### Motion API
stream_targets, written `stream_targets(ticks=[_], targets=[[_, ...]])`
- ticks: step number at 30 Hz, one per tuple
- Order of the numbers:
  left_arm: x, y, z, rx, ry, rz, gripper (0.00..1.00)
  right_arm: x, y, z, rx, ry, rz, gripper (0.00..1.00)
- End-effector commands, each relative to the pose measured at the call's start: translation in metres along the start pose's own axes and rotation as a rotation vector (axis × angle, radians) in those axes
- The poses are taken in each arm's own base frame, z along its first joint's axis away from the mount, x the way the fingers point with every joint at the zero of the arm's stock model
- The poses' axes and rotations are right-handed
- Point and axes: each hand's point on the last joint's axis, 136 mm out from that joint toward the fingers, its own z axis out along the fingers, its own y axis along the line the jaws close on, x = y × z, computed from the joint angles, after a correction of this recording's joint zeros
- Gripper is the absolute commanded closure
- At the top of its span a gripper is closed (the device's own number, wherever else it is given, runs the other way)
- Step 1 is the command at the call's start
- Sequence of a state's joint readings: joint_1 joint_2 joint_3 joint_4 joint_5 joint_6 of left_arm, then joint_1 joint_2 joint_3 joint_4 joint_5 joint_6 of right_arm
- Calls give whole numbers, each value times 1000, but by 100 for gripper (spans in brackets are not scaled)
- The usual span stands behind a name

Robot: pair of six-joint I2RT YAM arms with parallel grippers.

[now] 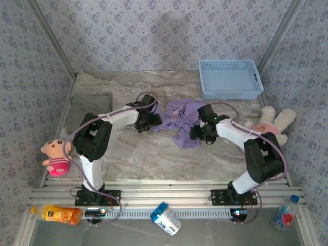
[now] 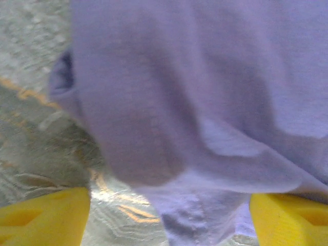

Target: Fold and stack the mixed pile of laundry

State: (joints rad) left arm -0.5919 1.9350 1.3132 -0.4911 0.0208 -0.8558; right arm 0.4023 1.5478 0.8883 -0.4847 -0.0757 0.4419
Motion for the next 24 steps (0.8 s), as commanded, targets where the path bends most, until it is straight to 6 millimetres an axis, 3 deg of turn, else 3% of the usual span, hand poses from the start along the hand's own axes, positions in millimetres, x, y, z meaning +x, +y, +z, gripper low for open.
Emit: stream_targets(ticks=[1,4,8,11,19,23,24], targets=[[8,5,3,-92,19,140,23,4,-10,5,57,-5,4,47],[13,9,10,-108,46,160,38,0,-11,3,62,-21,12,72],[5,6,4,-98,33,156,73,-3,-9,-7,58,-35,20,99],[-7,-1,-12,-76,7,135,100,-13,-7,-17,53,-59,24,100],[-46,-14,-82,67,-85,13,100,-53,-11,-61,94,-147,-18,100],[-81,-19,-130,184,-142,-35,100,-96,-8,-95,75,-271,-56,100],[-93,-20,-144,202,-155,-41,100,-119,-2,-114,57,-341,-67,100]])
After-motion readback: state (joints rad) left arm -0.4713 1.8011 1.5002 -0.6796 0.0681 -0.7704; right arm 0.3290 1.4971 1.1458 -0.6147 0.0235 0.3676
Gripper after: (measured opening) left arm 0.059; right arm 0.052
